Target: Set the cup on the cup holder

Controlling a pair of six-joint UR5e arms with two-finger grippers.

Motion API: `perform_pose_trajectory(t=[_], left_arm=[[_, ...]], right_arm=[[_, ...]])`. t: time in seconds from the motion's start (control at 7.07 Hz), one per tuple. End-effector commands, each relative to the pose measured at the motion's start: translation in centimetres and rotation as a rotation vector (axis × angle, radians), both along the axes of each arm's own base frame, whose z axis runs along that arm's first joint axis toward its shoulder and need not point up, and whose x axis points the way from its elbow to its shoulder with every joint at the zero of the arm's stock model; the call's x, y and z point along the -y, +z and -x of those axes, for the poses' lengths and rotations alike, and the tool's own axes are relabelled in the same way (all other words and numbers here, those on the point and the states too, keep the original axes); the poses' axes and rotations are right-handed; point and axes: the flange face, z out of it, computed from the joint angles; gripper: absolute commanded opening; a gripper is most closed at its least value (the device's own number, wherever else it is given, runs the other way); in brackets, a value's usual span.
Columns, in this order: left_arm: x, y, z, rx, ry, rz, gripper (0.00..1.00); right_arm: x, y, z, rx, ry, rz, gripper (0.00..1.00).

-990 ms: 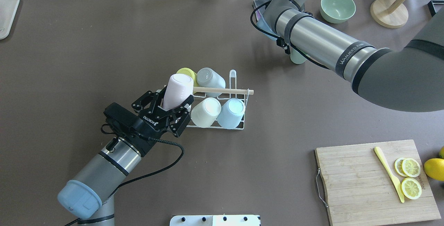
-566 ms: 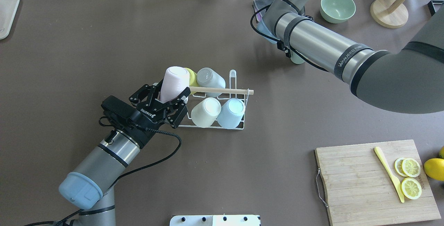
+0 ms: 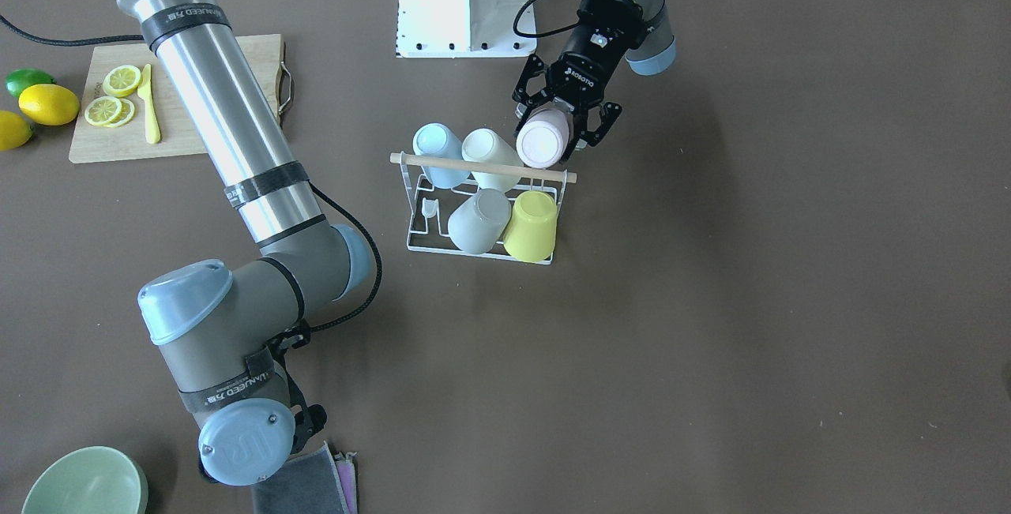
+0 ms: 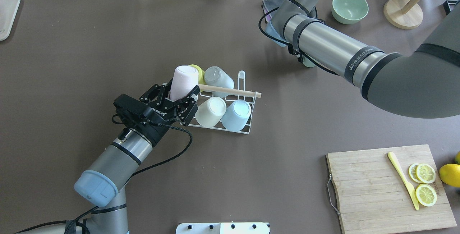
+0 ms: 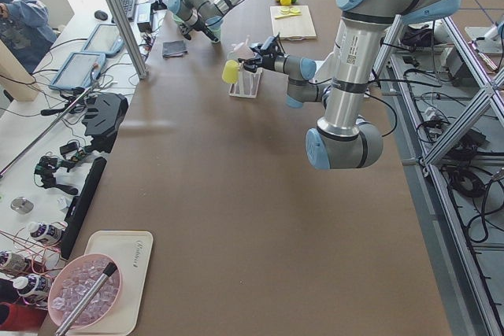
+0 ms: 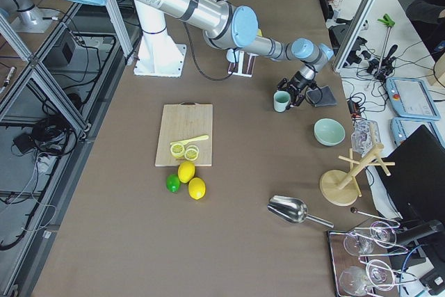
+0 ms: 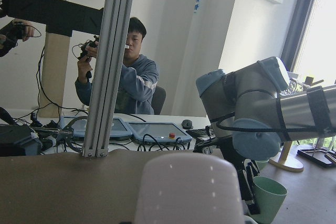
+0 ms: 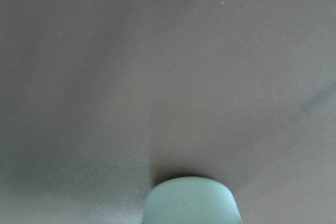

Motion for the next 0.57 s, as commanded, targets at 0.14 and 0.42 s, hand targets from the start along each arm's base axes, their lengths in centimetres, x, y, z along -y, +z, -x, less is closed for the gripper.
perform_pose_trajectory(t=[0.14, 0.42], left_arm=[[0.0, 0.9, -1.0, 0.0, 0.009, 0.02, 0.37], [-0.2, 1.3, -1.4, -0.002, 0.02, 0.029, 0.38]], right_arm=[[0.4, -1.1, -0.8, -0.006, -0.007, 0.013, 0.0], [2.6, -3.2, -4.7, 0.013, -0.003, 0.027, 0.0]])
